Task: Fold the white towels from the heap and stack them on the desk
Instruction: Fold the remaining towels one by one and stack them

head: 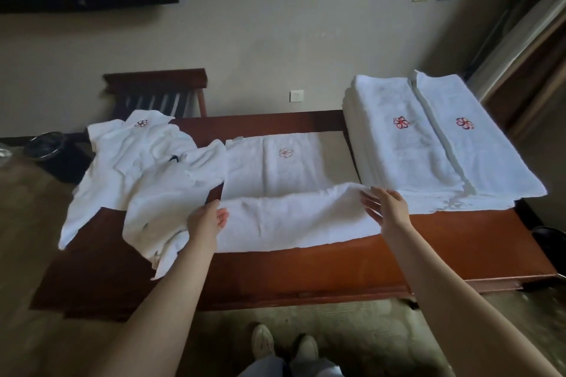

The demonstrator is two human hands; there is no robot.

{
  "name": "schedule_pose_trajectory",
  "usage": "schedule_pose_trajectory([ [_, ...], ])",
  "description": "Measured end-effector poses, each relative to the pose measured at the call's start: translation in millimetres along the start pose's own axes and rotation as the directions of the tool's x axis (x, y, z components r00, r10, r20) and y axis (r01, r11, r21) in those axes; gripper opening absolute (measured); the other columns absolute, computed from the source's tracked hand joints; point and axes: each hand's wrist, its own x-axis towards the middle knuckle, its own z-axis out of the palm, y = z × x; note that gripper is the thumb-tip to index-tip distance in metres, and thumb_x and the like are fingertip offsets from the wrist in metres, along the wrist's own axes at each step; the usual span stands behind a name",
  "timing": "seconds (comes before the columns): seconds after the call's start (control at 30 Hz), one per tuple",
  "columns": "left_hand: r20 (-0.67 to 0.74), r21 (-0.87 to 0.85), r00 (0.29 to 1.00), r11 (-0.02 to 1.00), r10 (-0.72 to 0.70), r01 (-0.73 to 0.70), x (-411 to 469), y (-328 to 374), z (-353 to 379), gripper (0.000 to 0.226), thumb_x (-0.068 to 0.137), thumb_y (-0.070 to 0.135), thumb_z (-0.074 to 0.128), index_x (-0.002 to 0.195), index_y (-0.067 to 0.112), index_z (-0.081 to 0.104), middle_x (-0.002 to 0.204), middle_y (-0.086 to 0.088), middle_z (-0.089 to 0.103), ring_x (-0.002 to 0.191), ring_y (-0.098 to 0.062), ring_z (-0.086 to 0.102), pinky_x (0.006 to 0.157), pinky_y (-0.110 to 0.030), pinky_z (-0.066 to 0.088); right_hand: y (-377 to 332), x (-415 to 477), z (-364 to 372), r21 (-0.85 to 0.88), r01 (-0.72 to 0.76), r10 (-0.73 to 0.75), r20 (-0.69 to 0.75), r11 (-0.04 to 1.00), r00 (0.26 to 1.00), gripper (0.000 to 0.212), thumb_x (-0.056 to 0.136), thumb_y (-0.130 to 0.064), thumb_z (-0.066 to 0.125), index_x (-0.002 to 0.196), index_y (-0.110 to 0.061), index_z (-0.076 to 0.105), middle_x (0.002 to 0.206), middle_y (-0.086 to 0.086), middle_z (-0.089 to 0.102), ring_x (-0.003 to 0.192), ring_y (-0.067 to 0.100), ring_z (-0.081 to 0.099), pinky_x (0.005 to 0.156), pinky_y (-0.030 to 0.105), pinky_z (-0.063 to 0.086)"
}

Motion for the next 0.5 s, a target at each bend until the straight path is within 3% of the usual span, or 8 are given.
schedule_pose_trajectory([
  [0.1,0.002,0.035,1.0,0.999,-0.013,0.013,20,6,15,0.007,0.092,0.006,0.054,0.098,0.002,0.055,0.079,-0.009,0.058,0.07,-0.015,0.057,0.07,-0.021,0.047,1,20,18,-0.088,0.015,-0.018,-0.033,0.996,0.999,0.009,0.092,-0.015,0.061,0.094,-0.012,0.054,0.097,0.01,0.07,0.091,0.022,0.067,0.087,0.036,0.053],
  [0.13,0.003,0.053,1.0,0.998,-0.024,0.023,28,7,21,0.003,0.092,0.003,0.053,0.094,0.003,0.054,0.077,-0.007,0.055,0.068,-0.014,0.054,0.067,-0.019,0.046,2,28,24,-0.129,0.026,-0.031,-0.037,0.991,0.999,0.012,0.091,-0.015,0.062,0.099,-0.01,0.055,0.098,0.01,0.07,0.092,0.022,0.066,0.086,0.036,0.053],
  [0.23,0.008,0.169,0.999,0.984,-0.05,0.048,49,8,38,0.019,0.089,0.001,0.049,0.075,0.013,0.048,0.076,-0.002,0.045,0.063,-0.011,0.043,0.062,-0.018,0.039,5,51,42,-0.237,0.054,-0.07,-0.06,0.97,0.996,0.024,0.09,-0.018,0.06,0.109,-0.004,0.059,0.097,0.009,0.07,0.089,0.021,0.065,0.08,0.035,0.053],
  [0.37,0.038,0.298,0.995,0.952,-0.088,0.072,76,12,54,0.002,0.093,0.011,0.05,0.095,0.012,0.052,0.097,-0.004,0.052,0.087,-0.018,0.052,0.083,-0.029,0.044,8,75,59,-0.396,0.063,-0.111,-0.099,0.916,0.989,0.028,0.083,-0.023,0.057,0.105,-0.007,0.06,0.087,0.01,0.064,0.074,0.021,0.055,0.065,0.033,0.045],
  [0.5,-0.021,0.311,0.989,0.939,-0.148,0.148,95,12,65,0.007,0.093,0.016,0.055,0.09,0.012,0.049,0.086,0.0,0.051,0.07,-0.01,0.048,0.065,-0.024,0.044,14,94,69,-0.516,0.042,-0.114,-0.108,0.856,0.988,0.023,0.08,-0.023,0.055,0.096,-0.006,0.056,0.079,0.01,0.055,0.068,0.023,0.047,0.058,0.029,0.035],
])
